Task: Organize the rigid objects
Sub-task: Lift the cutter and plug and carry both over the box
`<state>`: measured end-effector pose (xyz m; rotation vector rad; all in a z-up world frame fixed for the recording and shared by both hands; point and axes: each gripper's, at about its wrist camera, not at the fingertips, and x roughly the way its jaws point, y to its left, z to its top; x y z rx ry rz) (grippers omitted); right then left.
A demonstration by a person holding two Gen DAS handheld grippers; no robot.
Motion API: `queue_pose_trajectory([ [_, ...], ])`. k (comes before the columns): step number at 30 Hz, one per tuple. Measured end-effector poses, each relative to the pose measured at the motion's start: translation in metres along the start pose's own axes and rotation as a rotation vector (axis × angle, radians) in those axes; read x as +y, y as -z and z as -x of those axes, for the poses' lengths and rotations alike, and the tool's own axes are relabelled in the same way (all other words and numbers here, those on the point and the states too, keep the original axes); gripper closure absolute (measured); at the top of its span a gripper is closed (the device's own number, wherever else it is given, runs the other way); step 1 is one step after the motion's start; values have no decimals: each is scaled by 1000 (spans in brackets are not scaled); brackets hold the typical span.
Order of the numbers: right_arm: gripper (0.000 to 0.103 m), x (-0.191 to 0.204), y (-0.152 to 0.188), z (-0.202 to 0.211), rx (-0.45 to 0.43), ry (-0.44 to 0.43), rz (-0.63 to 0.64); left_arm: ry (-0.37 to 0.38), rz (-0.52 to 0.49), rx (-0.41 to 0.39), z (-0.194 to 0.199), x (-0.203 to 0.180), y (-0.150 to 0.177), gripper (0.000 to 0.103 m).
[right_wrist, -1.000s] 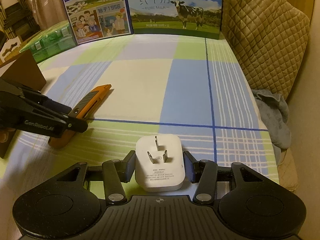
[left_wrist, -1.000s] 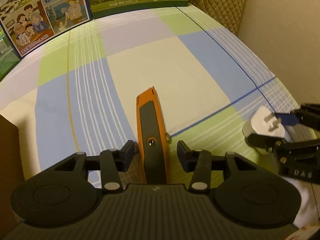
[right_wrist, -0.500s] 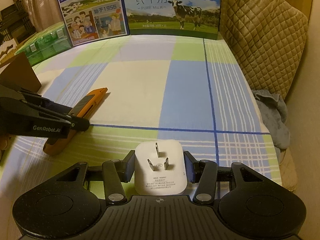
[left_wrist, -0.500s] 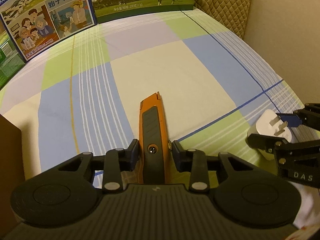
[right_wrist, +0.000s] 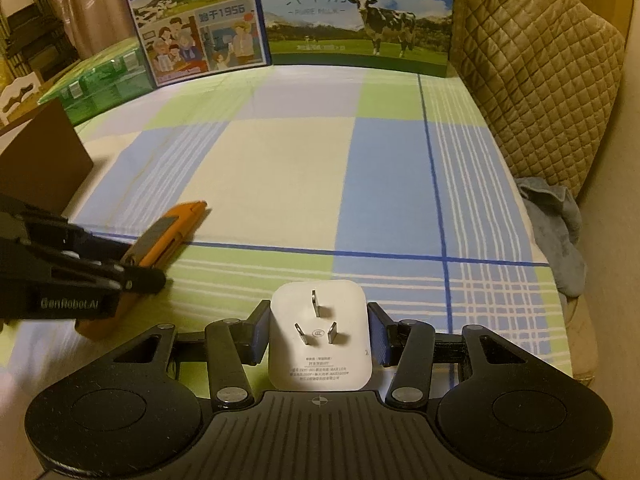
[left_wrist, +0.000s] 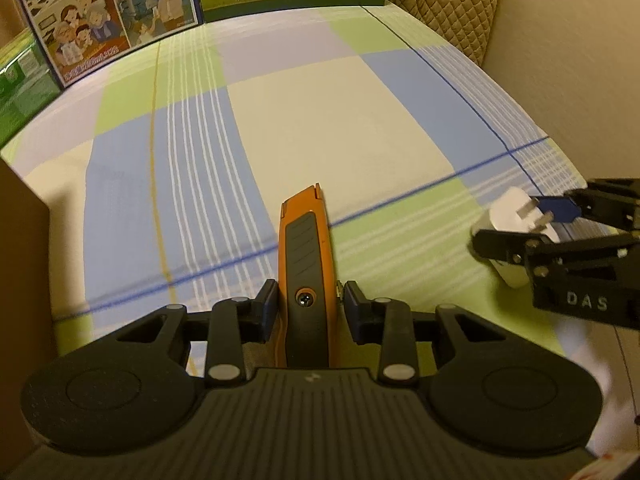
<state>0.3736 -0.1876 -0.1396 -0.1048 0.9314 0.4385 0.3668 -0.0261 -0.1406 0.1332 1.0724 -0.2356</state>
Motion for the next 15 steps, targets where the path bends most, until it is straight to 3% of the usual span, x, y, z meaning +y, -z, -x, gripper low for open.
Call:
queue_pose_trajectory([
  [15,57,30,7,24,-5,-85,42,-5,69,-77,61,10,29,73],
])
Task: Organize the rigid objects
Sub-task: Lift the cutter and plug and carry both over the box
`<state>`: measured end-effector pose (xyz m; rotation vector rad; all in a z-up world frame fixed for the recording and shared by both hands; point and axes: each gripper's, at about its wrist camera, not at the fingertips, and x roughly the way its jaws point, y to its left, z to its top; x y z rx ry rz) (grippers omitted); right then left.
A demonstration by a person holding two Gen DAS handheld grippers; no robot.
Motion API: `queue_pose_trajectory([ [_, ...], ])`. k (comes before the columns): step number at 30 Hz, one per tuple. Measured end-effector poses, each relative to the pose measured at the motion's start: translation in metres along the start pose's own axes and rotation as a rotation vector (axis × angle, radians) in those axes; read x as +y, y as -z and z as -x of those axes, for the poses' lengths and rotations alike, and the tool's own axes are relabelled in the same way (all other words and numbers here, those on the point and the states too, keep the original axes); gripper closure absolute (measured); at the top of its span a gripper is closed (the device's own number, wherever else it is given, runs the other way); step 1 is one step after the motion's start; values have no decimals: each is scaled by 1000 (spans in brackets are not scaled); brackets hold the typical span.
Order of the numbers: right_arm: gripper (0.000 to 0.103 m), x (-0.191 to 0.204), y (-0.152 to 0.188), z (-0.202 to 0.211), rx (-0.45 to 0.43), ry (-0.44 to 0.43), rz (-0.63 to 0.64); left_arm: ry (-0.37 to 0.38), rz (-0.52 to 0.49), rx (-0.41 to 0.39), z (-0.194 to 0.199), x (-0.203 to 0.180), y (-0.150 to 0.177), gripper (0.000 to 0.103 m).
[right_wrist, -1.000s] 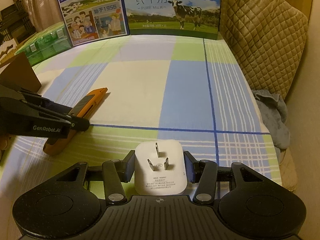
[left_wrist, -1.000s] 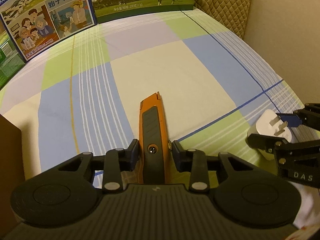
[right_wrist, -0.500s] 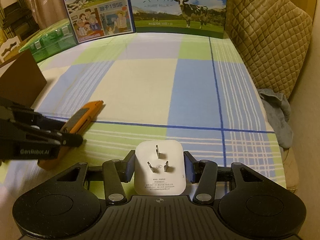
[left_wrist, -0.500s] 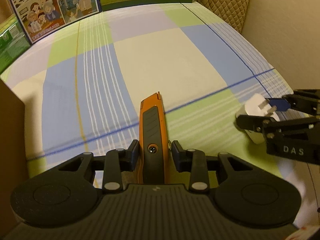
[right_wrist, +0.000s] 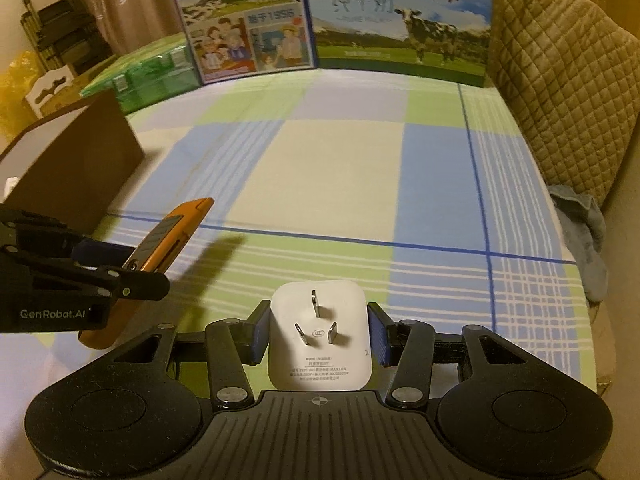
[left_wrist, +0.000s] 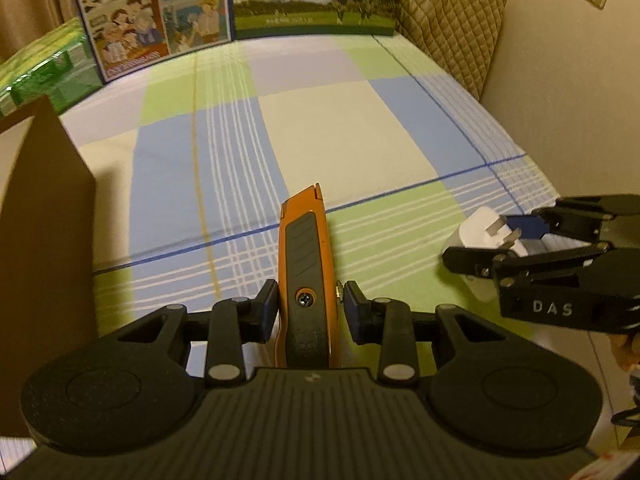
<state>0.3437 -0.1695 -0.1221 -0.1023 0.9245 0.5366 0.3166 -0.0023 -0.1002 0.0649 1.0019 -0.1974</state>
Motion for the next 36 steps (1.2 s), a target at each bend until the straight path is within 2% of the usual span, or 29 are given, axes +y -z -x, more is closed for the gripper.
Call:
queue_pose_trajectory([
  [13,57,38,-14,33,-45,-79,49,-7,81,-118,67,15,0,73],
  [21,57,77,-34,46,-65,-145,93,-38,145,-178,107,46,5,73],
  [27,57,125,-50,42,-80,-217,146,-95,202,-210,136,90,15,73],
  [36,57,216,-75,25,-108,-326,238,-206,267,-250,173,177,34,73],
])
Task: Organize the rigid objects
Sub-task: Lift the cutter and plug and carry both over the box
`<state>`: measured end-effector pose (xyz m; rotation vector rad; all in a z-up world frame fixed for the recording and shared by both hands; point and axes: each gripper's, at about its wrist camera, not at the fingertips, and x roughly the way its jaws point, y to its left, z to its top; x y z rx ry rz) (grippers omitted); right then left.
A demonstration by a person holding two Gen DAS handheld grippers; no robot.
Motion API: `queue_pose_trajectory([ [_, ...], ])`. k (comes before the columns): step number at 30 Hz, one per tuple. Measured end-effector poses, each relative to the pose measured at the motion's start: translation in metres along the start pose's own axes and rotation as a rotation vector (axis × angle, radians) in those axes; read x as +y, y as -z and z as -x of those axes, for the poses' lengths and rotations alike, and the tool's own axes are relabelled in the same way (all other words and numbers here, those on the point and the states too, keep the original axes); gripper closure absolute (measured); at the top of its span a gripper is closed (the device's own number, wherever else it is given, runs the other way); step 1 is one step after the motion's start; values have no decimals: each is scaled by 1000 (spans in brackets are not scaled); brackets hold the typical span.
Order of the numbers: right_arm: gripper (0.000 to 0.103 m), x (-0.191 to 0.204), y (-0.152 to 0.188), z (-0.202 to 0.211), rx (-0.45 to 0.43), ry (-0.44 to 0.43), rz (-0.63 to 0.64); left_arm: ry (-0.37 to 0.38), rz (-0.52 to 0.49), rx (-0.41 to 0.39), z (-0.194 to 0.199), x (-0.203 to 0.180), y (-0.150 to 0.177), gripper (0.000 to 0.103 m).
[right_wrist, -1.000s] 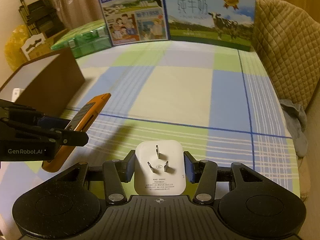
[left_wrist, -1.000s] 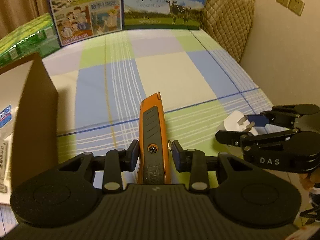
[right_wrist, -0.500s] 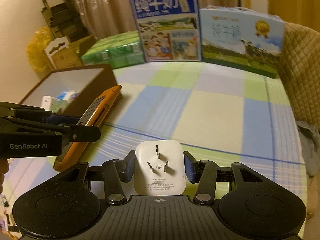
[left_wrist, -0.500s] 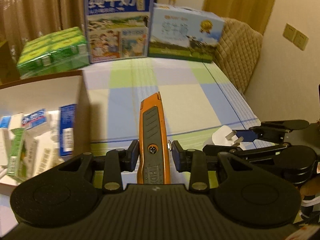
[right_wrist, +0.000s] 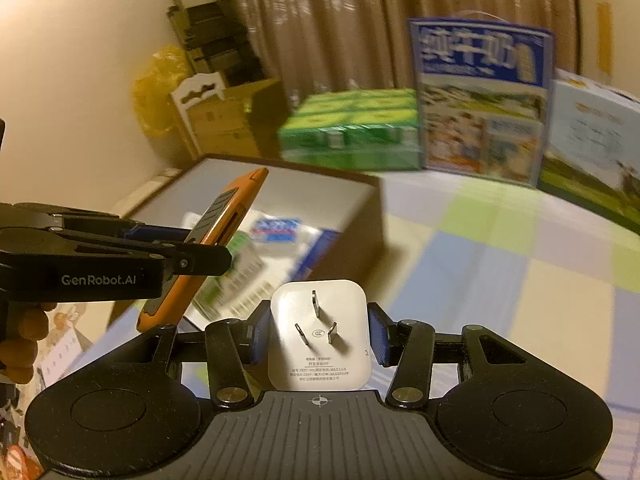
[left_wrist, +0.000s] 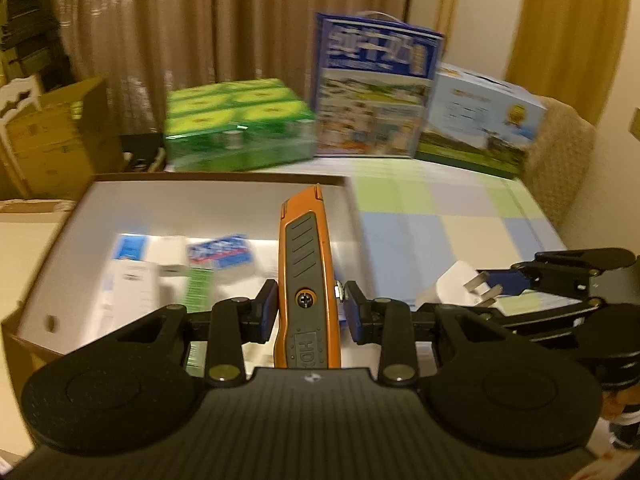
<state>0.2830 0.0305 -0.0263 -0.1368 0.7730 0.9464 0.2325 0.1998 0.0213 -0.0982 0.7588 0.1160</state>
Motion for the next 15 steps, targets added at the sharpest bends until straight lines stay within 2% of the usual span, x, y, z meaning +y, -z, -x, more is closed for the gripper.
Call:
queue_pose_trajectory([
  [7,57,38,-32,-50,6,-26,13,-78,-6,-10,-3,72,-15,73],
  [15,57,63,-53,-109,53,13,-7,-110,-32,10,-24,130,-24,73],
])
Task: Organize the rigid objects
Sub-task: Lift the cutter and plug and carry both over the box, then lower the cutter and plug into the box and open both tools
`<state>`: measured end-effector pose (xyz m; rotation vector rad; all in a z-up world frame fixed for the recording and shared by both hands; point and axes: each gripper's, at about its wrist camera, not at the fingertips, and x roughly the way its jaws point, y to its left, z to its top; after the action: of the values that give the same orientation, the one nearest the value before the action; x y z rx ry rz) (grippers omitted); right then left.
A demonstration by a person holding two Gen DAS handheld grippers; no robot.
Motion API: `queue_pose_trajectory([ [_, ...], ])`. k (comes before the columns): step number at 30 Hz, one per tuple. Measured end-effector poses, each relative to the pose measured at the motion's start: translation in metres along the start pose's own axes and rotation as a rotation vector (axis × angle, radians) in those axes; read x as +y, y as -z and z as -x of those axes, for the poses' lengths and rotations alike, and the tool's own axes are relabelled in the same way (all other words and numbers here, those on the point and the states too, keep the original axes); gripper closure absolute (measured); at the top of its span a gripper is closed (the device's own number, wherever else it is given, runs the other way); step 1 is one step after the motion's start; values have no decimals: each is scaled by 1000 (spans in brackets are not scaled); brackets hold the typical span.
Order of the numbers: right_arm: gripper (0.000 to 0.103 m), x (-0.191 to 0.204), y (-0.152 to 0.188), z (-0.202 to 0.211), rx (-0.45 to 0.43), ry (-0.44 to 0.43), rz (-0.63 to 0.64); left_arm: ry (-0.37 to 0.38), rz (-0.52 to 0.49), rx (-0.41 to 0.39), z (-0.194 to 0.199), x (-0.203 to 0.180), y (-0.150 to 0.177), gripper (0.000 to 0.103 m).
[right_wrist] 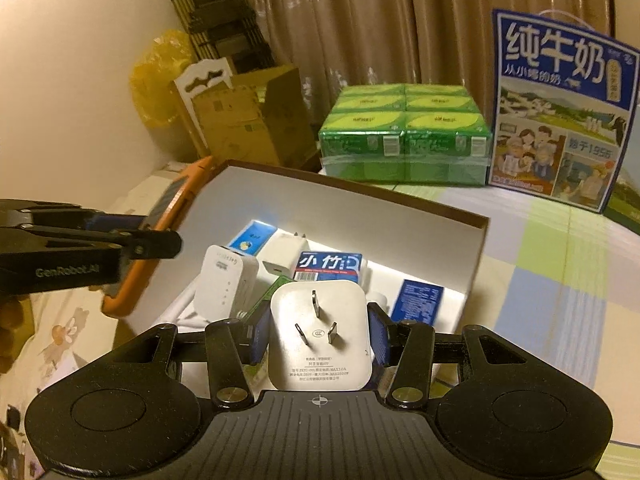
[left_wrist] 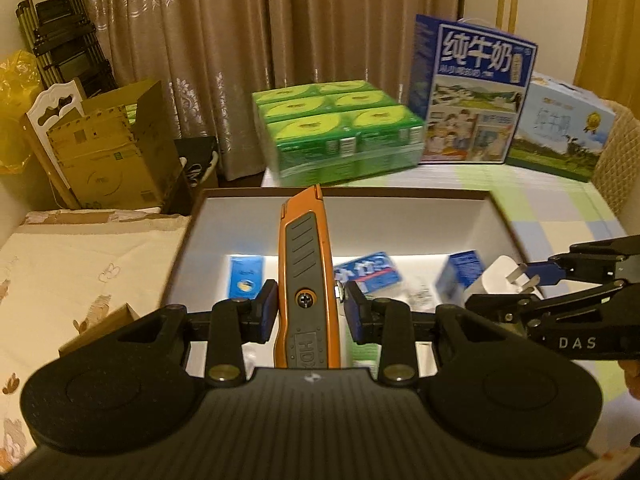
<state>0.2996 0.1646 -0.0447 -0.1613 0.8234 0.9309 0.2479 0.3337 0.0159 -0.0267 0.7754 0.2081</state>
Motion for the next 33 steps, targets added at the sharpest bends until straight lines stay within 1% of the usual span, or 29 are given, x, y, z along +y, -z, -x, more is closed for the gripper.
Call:
queue_pose_trajectory([
  [8,57,8,-12,-44,55,56,-32,9,-38,47,-41,36,-6,73],
  [19,57,3,-17,-86,118,126,-86,20,-76,144,-100,64,-4,73],
  [26,57,1,-18,-100,142,151,-106,28,-64,150,-114,72,-8,72],
  [29,57,-1,-19,-103,148,155,-115,46,-66,155,-118,74,-10,72],
  [33,57,-1,-20,-105,154,165,-126,55,-72,145,-119,72,-14,72],
])
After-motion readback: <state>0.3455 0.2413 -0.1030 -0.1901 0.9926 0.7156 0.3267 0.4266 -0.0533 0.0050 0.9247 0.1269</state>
